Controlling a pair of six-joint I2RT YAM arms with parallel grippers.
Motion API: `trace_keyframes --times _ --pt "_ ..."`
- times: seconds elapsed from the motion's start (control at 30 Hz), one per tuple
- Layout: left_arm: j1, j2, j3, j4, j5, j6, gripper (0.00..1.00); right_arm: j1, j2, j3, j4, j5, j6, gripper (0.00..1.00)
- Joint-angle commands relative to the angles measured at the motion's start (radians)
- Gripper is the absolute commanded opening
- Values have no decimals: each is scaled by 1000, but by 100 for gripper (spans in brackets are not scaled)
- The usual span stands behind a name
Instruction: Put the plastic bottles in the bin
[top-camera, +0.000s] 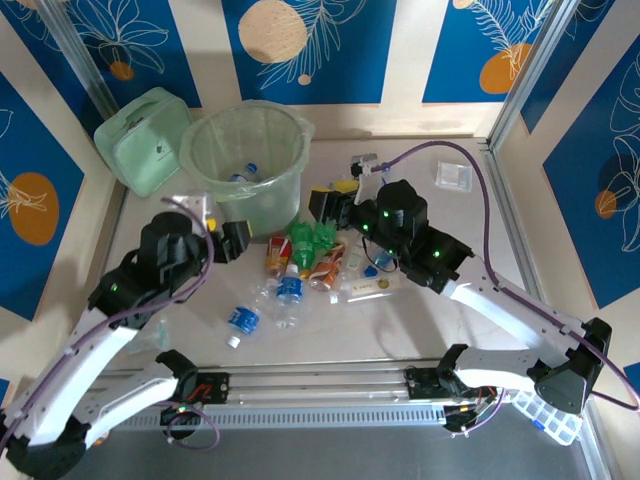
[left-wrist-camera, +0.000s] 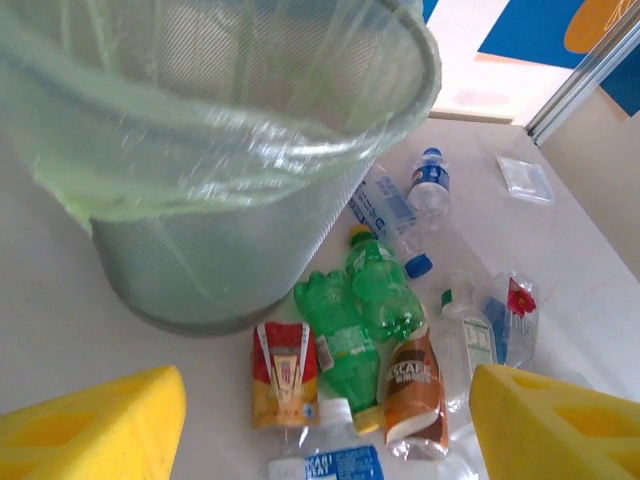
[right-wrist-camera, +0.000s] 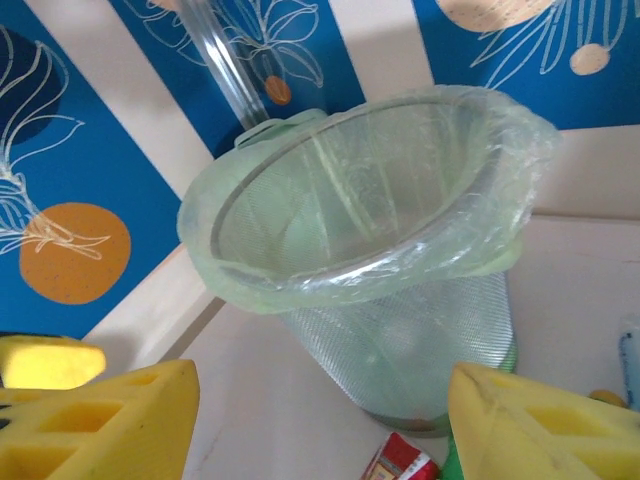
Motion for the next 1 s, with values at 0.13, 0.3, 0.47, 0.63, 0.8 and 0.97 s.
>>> trace_keyframes --times 0.13,0.3,0.47,0.63,0.8,0.97 --pt "-6 -118 -230 109 129 -129 75 58 71 0 -7 52 -52 67" --pt "-6 -142 -331 122 148 -288 73 29 91 -43 -99 88 27 67" --pt "-5 -142 -359 34 1 -406 75 16 53 -123 -288 221 301 67" --pt "-6 -136 -432 91 -67 -434 75 13 53 -125 -656 374 766 66" --pt "-6 -157 -496 142 -23 -447 76 12 85 -117 -917 380 1117 70" --pt "-5 -257 -538 157 -21 -434 77 -14 53 -228 -875 291 1274 83"
